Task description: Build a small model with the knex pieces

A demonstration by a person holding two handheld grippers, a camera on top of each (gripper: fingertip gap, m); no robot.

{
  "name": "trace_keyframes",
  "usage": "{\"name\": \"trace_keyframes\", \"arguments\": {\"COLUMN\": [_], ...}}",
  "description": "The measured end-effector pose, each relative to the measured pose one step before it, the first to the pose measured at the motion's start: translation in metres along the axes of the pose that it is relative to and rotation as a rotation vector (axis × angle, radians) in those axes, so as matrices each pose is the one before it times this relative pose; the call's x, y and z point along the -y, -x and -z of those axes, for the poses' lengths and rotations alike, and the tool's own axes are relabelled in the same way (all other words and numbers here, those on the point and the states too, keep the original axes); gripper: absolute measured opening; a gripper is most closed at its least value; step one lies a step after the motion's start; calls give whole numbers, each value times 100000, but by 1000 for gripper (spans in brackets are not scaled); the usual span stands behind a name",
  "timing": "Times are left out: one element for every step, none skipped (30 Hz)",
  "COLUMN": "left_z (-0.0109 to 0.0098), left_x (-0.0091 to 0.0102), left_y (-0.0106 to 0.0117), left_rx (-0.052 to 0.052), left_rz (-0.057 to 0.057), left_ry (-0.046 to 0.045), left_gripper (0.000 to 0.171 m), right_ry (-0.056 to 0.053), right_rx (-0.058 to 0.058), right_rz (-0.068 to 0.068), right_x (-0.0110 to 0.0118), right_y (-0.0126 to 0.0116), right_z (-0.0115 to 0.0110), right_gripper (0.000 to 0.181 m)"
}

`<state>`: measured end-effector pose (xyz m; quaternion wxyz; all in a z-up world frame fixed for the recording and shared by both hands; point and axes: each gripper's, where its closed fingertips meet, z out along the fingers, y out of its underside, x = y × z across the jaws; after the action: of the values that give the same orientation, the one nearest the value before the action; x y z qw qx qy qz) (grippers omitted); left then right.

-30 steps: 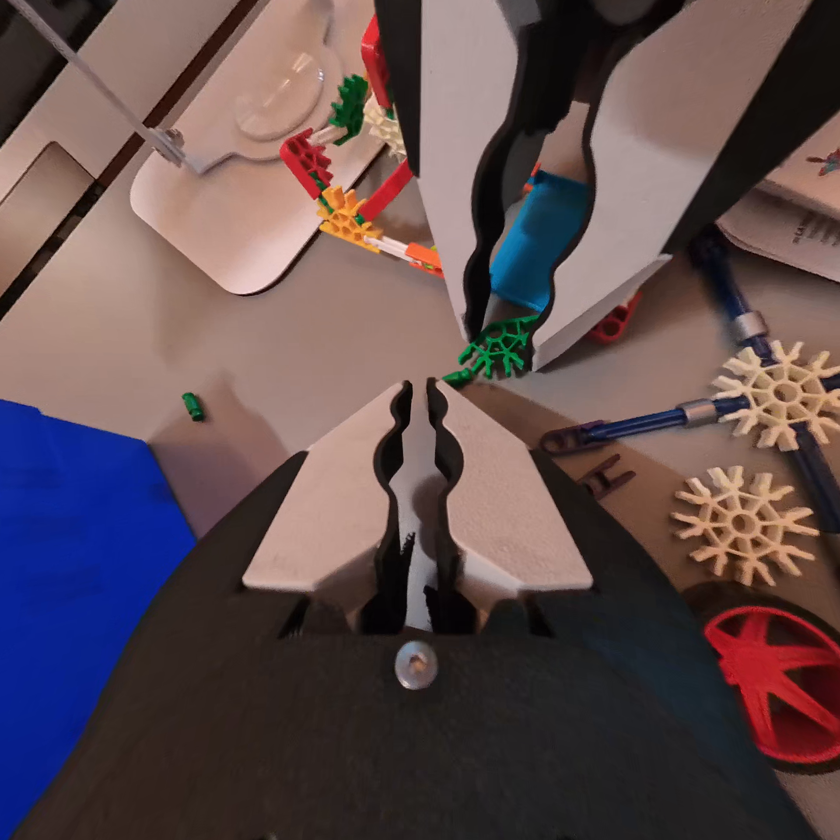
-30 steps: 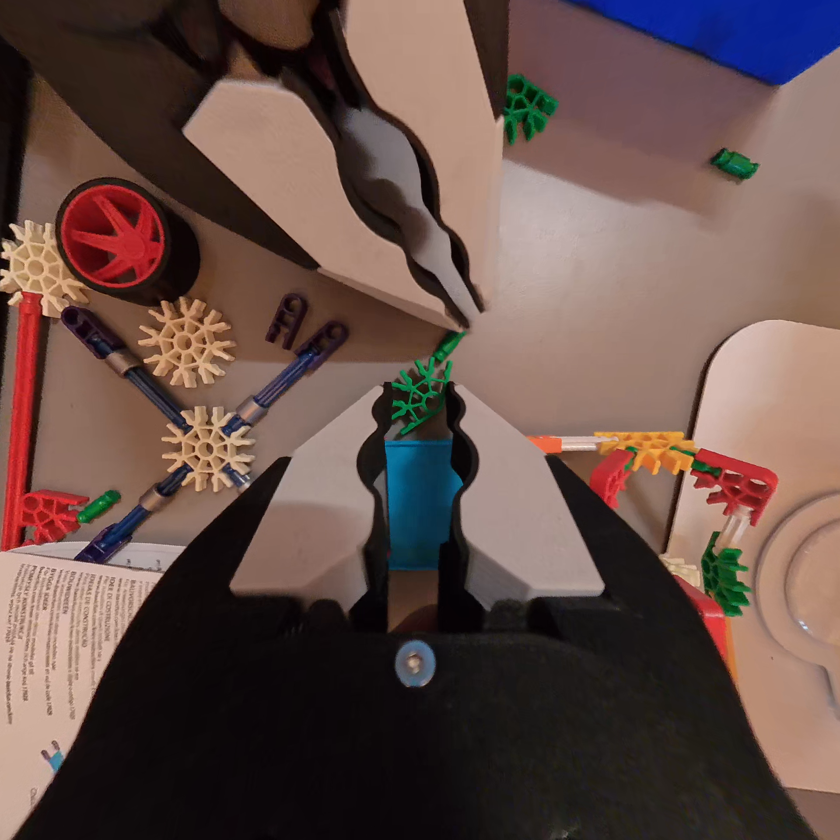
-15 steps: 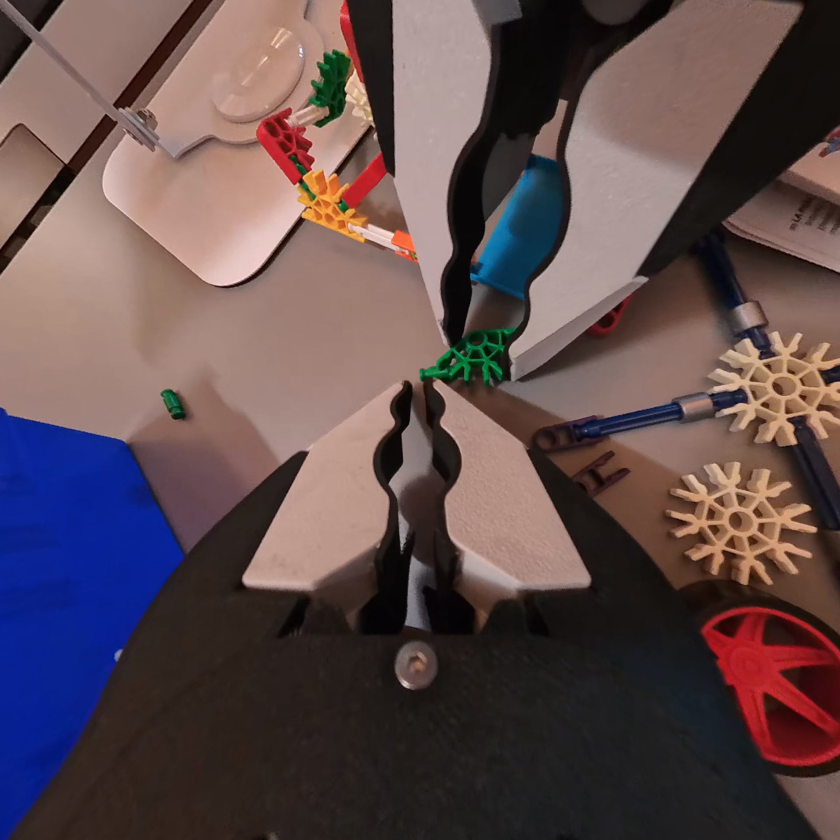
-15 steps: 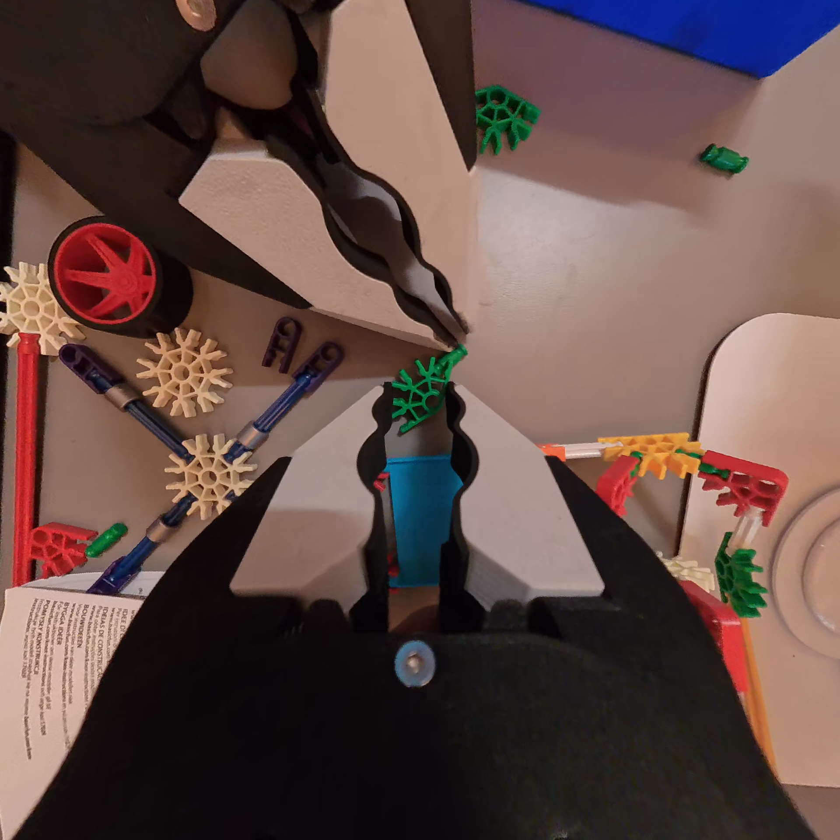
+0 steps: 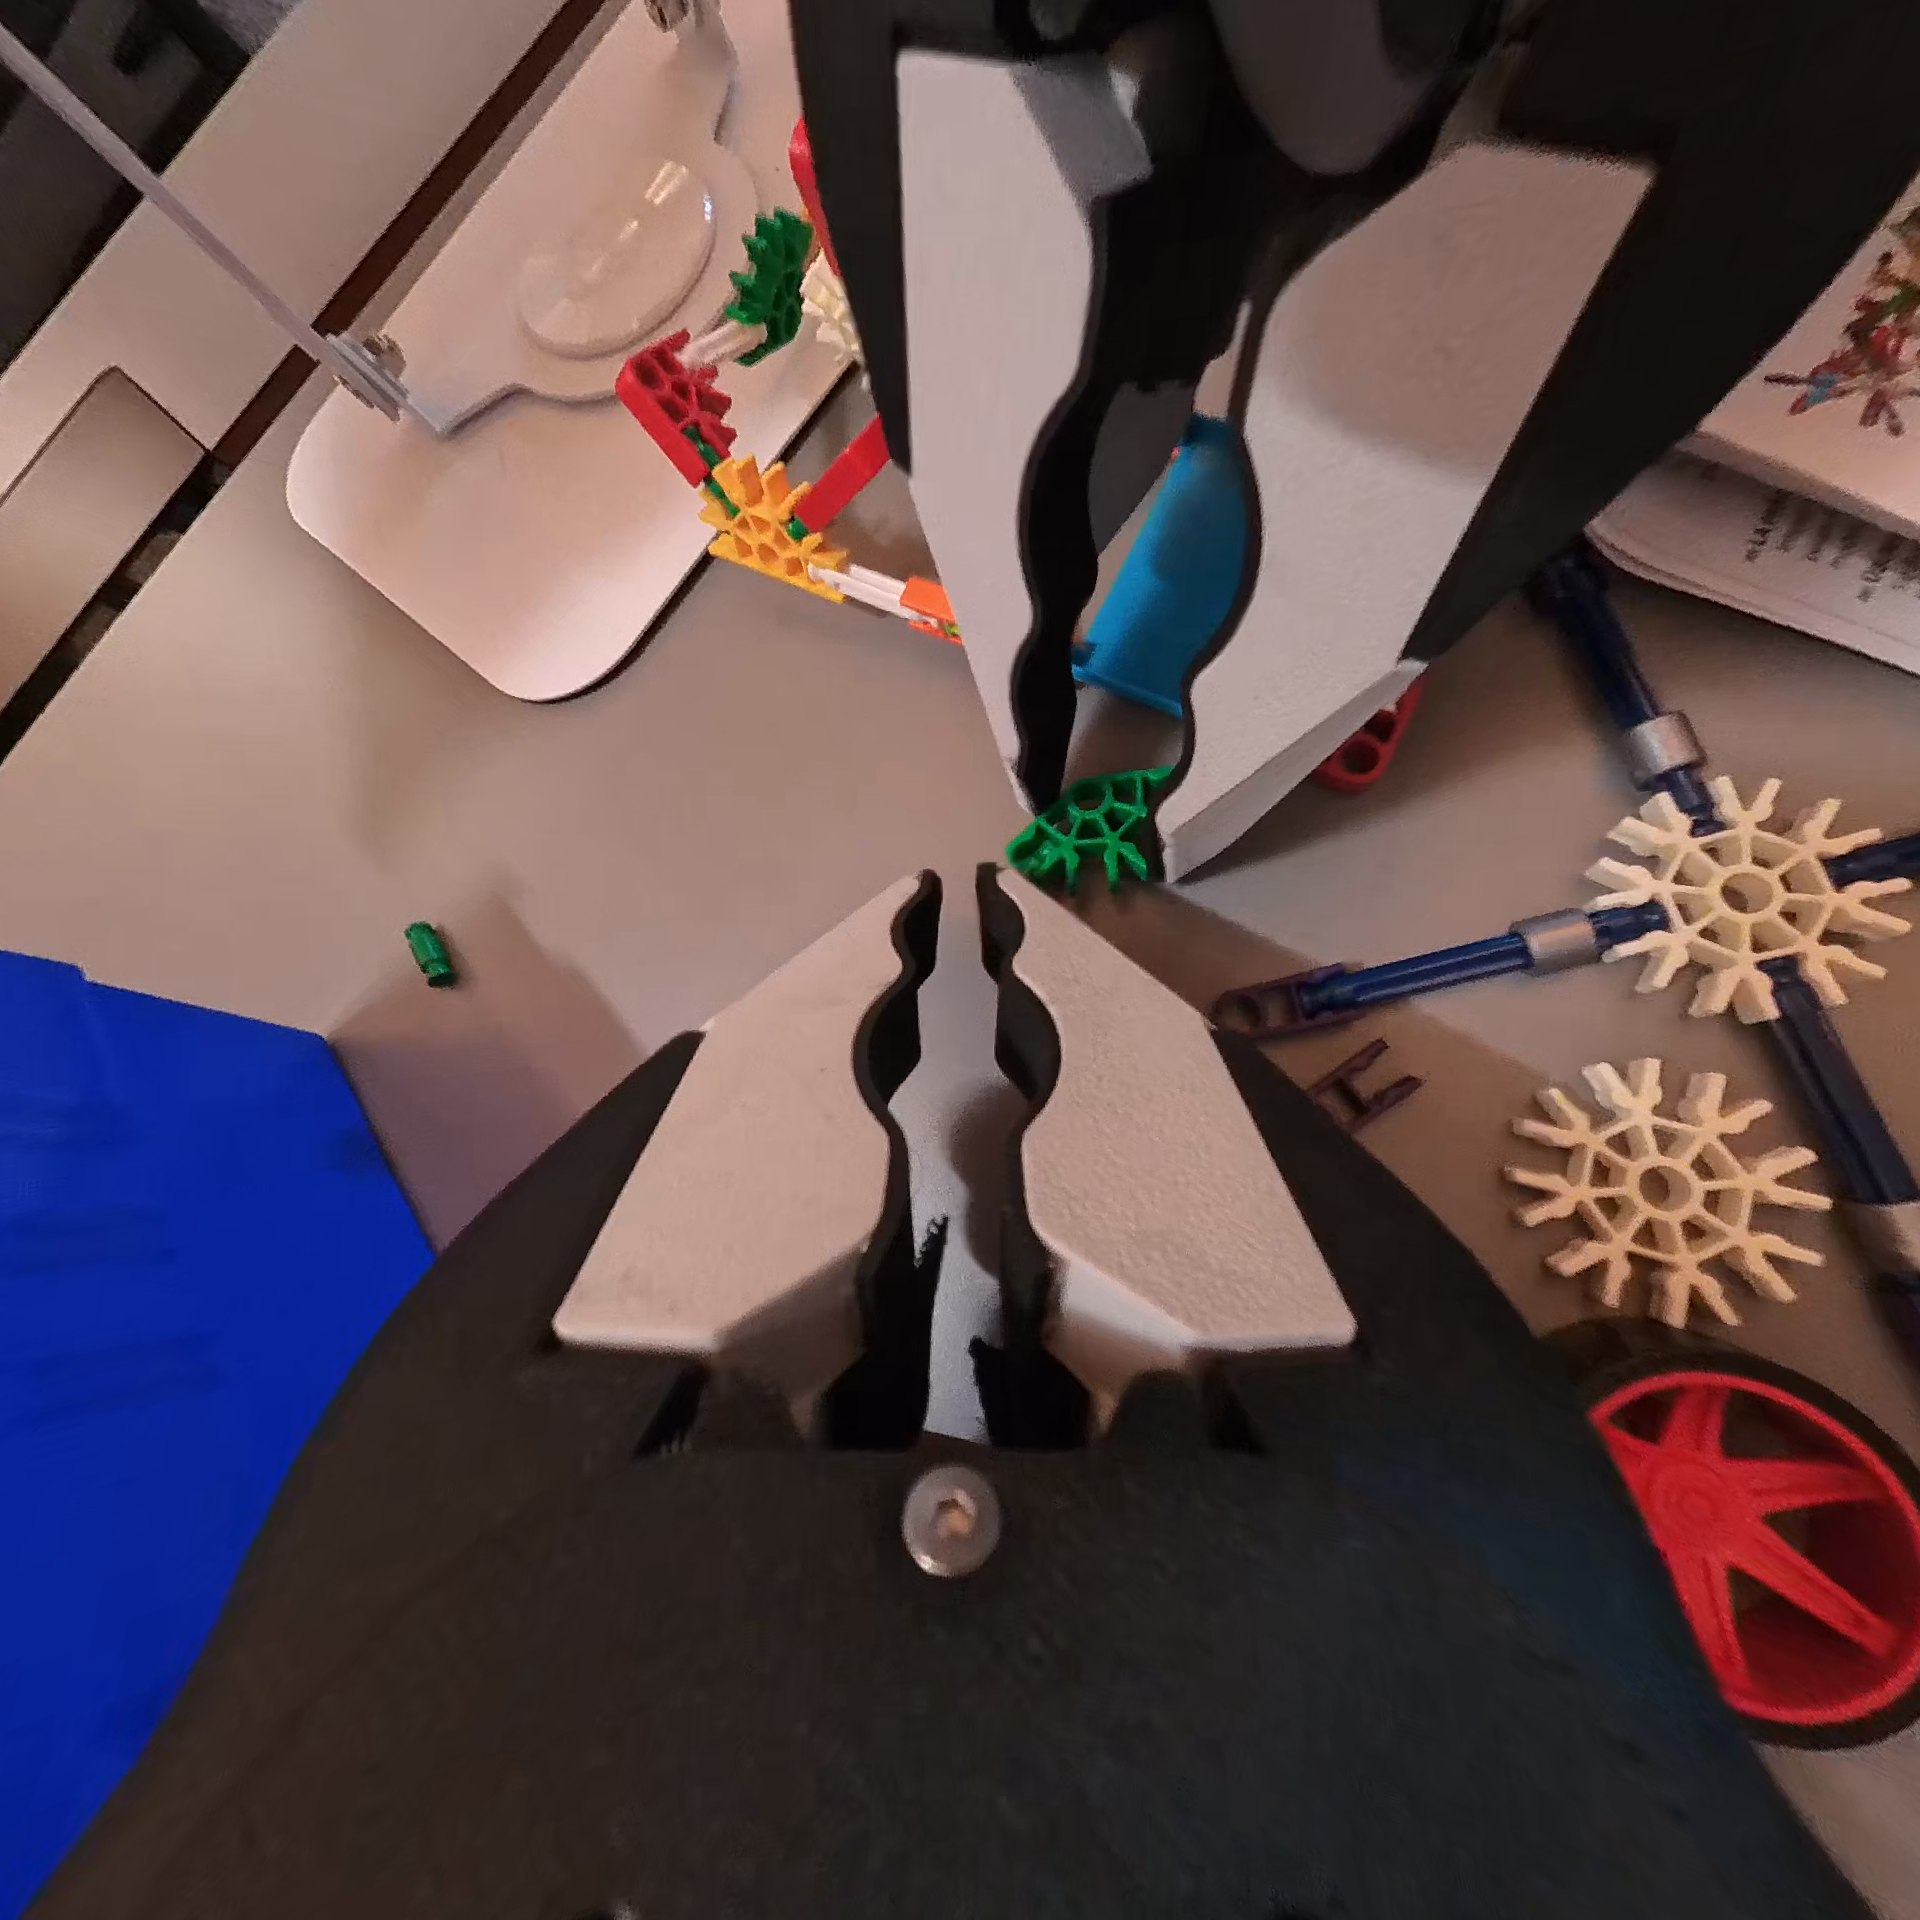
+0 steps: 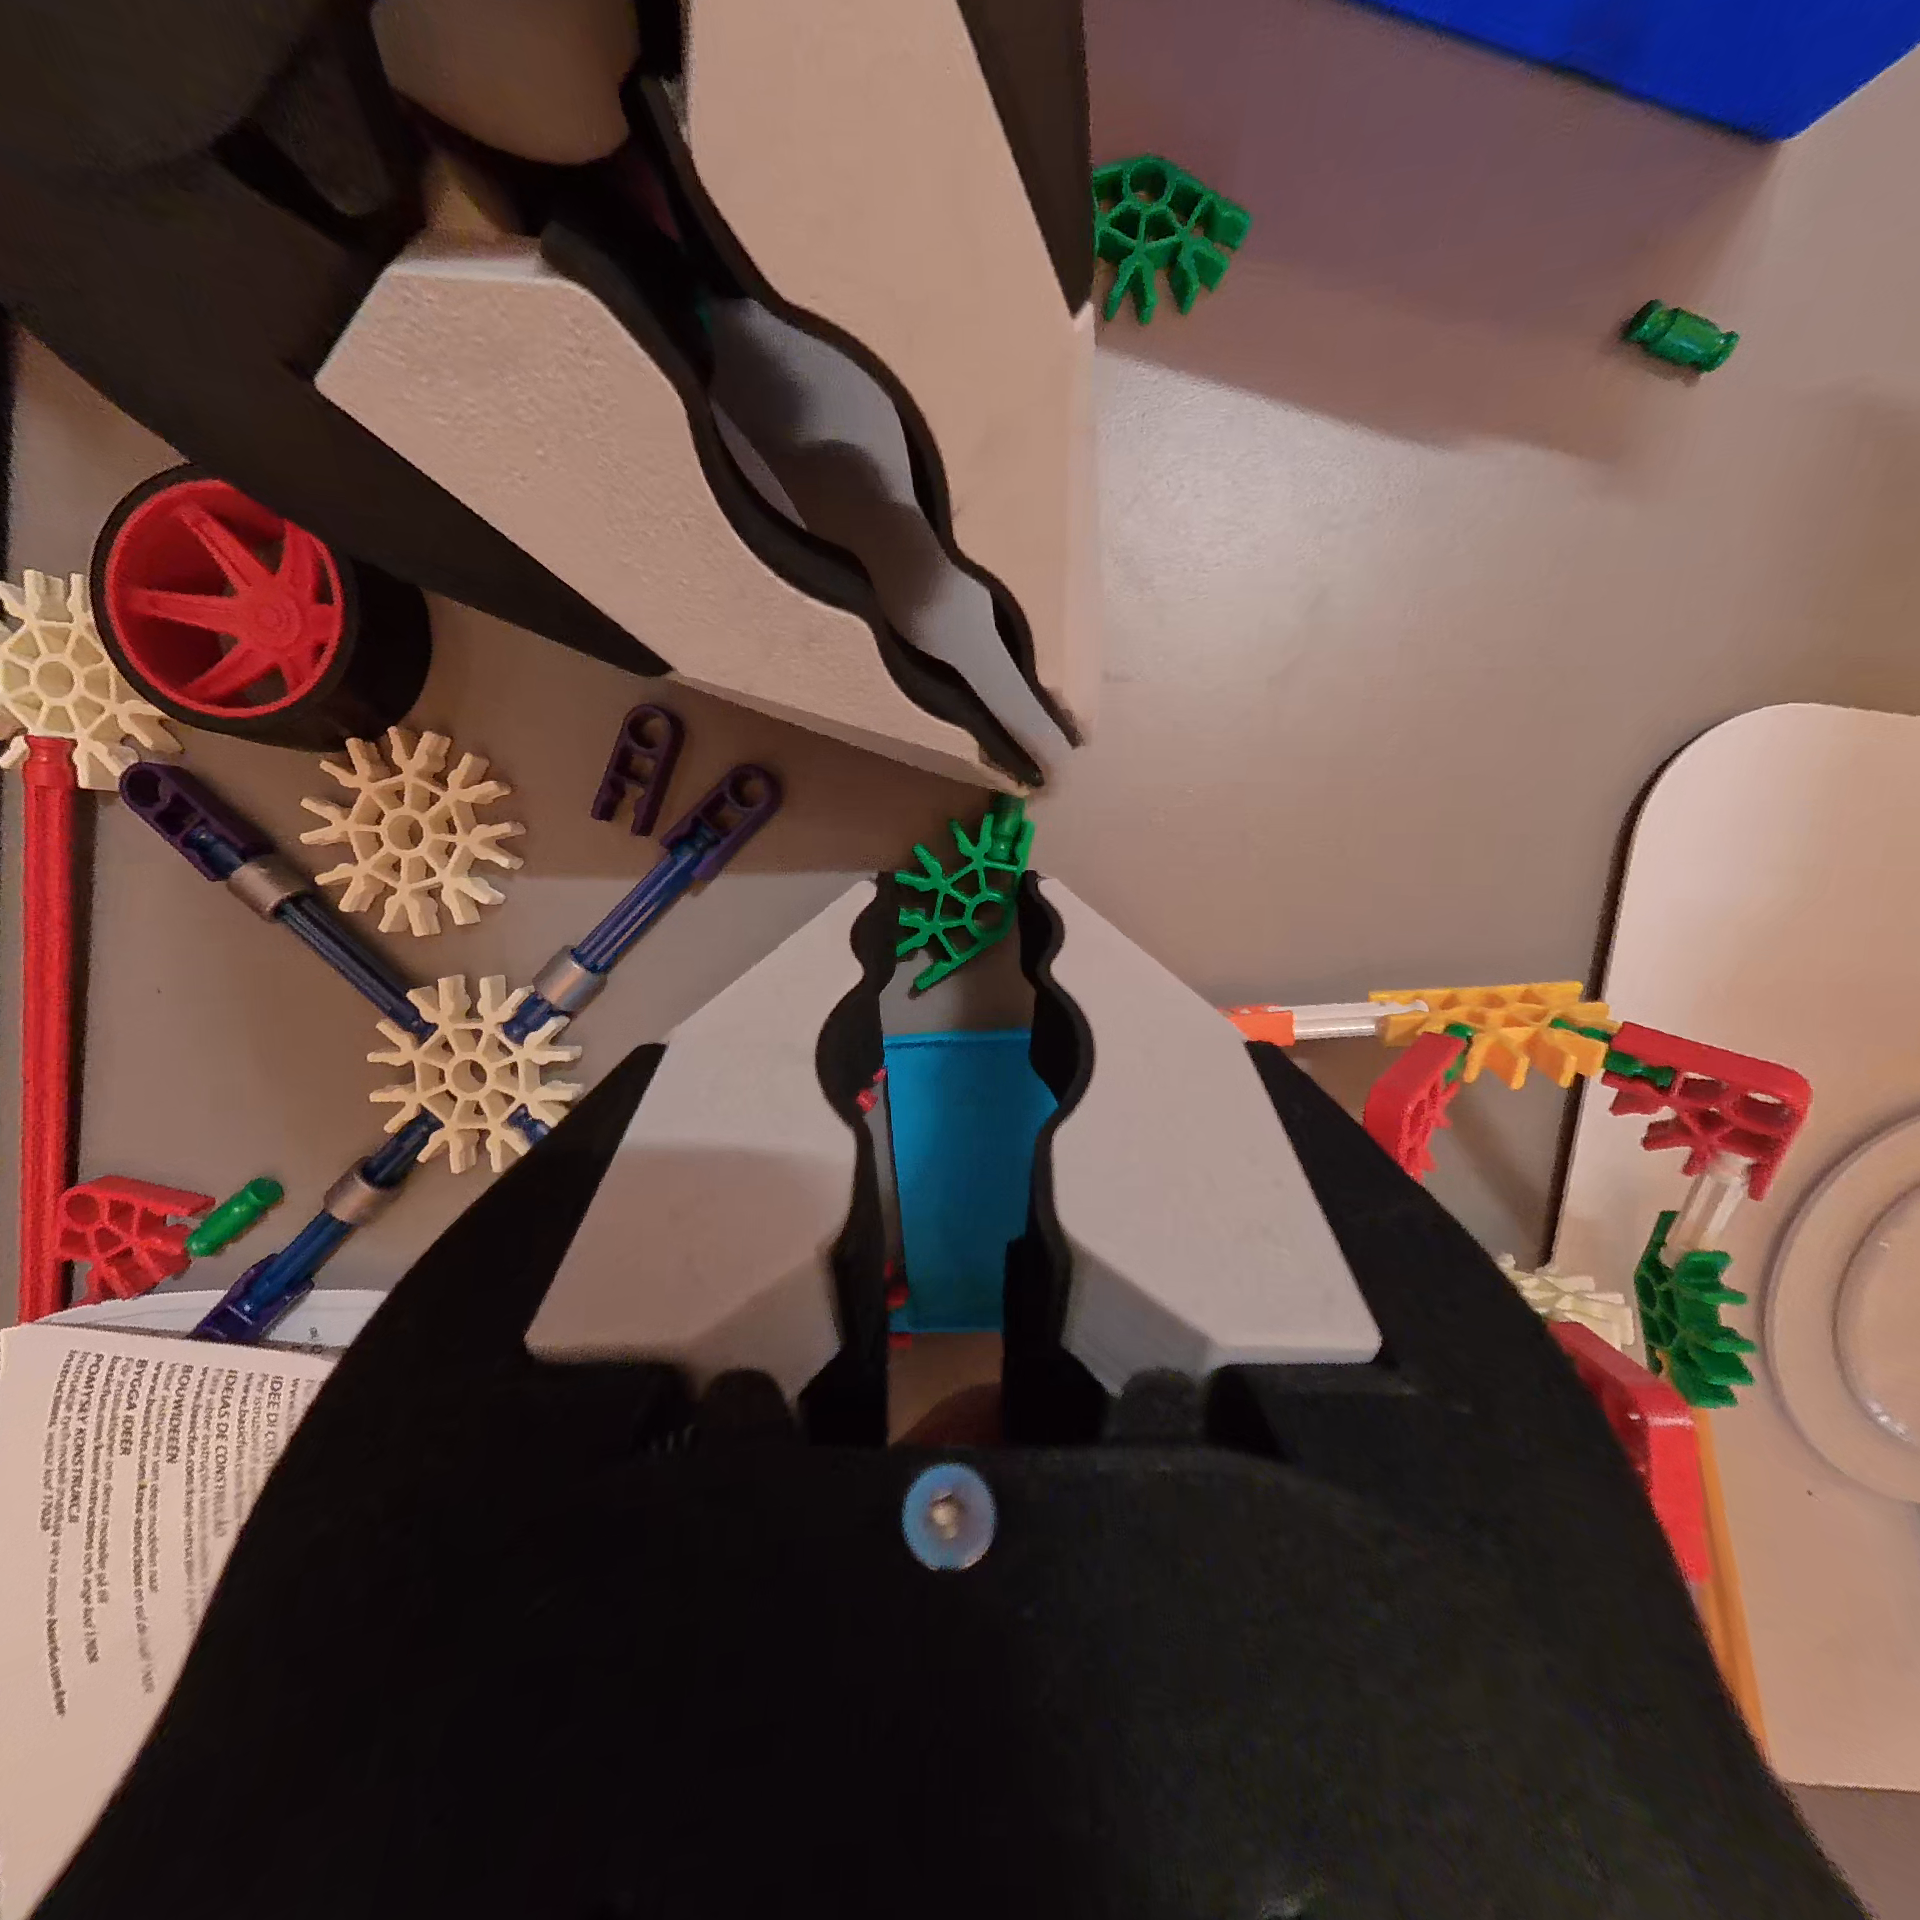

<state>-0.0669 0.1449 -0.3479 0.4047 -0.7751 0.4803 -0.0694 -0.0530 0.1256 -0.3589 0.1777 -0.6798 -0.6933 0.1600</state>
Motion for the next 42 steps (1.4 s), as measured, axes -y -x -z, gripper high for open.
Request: {"name": "trace_keyframes", "arguments": {"left_z": [9,-56,-115,-124,-115,-58,-13,7,16,59,154,265,266,87,-167,-304,-284,-71,27,-14,-21,17,-20,-18,-8,-22,-55,-29,-5,-42,-55,-37,0,-31,-36,-27,-15,-68,-47,-14,5,-8], "left_x": [172,3,-37,-61,-29,-27,19,3,-11,108,301,477,482,268,-189,-545,-523,-22,-2,8,-46,-56,-49,-15,-35,-17,6,-13,-35,3,7,-22,-10,10,42,10,-3,135,78,-14,-33,12], "left_y": [-174,-169,-259,-291,-38,38,-7,-11,-4,25,129,258,-101,-335,-180,98,4,22,-10,15,-13,-48,8,5,-11,2,8,-13,-6,-22,-38,-27,-11,-23,-27,-18,-62,-248,44,16,11,-5], "left_rx": [-953,-673,-904,-888,640,745,221,218,189,255,712,1157,-1319,-2420,-799,1612,1256,706,-807,-467,6,170,796,904,675,649,857,666,277,-50,-555,59,761,465,16,-2,-423,-890,1405,1327,646,-1148], "left_rz": [-254,-495,-1030,-1140,-991,-916,-526,-838,-334,13,-89,218,818,1170,219,-2046,-2672,-583,1461,1382,-74,-778,-772,-903,-1040,-791,-1015,-1065,-540,-378,579,-810,-2282,-1291,-415,-1033,-410,-751,-2545,-1206,-748,926], "left_ry": [-953,92,157,254,259,340,174,99,78,-614,-1681,-2231,-2008,-1017,1179,2905,2494,-171,295,-70,25,363,597,554,938,1128,771,684,987,649,43,431,1120,1293,893,801,1004,494,422,706,770,-227], "left_gripper": [5,5,4,0,0,0,0,0,0,0,0,0,0,0,0,0,0,0,0,0,0,0,0,0,0,0,0,0,0,0,0,0,0,0,0,0,0,0,0,0,0,0], "right_ry": [194,301,147,-27,-118,-164,-134,-79,-161,-357,-415,-263,-137,-66,-51,-97,-102,-137,-196,-173,-146,-113,-94,-78,-60,-15,66,94,128,171,161,48,-64,-29,147,232,24,90,359,62,-360,-262], "right_rx": [-229,-111,-82,101,271,302,275,204,144,231,335,289,173,109,89,96,146,222,217,141,146,164,147,183,215,141,84,19,-36,-76,-112,-21,82,83,36,25,169,160,85,335,397,51], "right_rz": [556,339,324,97,-53,-18,19,65,140,-20,-200,-140,-24,28,33,23,-78,-197,-102,41,-3,12,114,14,-147,-98,-88,61,150,92,185,145,-9,-31,154,164,77,33,-10,-117,-258,-48], "right_x": [-3,4,-6,-5,-12,-14,-5,-8,9,40,56,18,-4,0,-2,4,-4,-5,0,6,2,-2,-5,-4,-10,1,-15,-4,0,-6,-13,-15,0,3,-20,-5,28,1,-42,-20,-6,1], "right_y": [-1,0,-4,8,3,5,8,5,11,24,11,11,-3,4,0,2,-3,-4,-1,-2,-9,3,3,-5,1,7,-2,-2,4,2,-9,-3,3,-6,-6,11,27,39,-8,-4,-13,-7], "right_z": [-8,-1,-7,-20,-18,-16,-32,-41,-38,-43,-29,-9,-9,0,1,-2,2,-9,1,-2,0,2,3,-9,6,-1,-4,2,-1,2,6,8,1,-2,10,2,-4,-12,21,11,6,1], "right_gripper": [21,21,21,21,21,21,21,21,21,21,21,21,21,21,21,21,21,21,21,21,21,21,21,21,21,21,21,21,21,21,21,21,21,21,21,21,21,21,21,21,21,21]}}
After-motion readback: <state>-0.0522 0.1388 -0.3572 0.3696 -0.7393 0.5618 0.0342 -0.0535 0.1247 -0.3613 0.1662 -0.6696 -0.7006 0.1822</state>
